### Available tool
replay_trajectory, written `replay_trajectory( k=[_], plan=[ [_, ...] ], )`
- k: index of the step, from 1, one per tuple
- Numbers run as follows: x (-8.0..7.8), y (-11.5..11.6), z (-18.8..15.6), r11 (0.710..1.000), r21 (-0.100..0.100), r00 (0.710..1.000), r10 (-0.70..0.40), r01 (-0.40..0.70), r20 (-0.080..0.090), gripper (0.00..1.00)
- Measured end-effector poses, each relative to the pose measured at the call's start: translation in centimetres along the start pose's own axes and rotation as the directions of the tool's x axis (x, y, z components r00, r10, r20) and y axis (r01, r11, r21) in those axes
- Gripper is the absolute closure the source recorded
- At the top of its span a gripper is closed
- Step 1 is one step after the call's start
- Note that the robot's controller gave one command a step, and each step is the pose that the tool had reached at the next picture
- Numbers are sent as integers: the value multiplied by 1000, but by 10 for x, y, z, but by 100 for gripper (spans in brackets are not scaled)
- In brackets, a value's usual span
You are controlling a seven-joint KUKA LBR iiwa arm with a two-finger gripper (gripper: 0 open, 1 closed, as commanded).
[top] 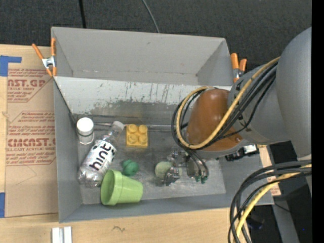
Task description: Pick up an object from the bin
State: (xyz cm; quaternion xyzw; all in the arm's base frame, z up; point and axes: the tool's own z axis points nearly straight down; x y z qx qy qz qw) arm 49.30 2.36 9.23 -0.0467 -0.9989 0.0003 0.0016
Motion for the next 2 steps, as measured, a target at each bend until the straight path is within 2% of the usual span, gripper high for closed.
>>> replay_trajectory(
  k=[1,2],
  plan=[
    [1,0,-14,1000,0,1000,0,0,-5,100],
    [1,0,-36,1000,-1,1000,0,0,-1,100]
  ],
)
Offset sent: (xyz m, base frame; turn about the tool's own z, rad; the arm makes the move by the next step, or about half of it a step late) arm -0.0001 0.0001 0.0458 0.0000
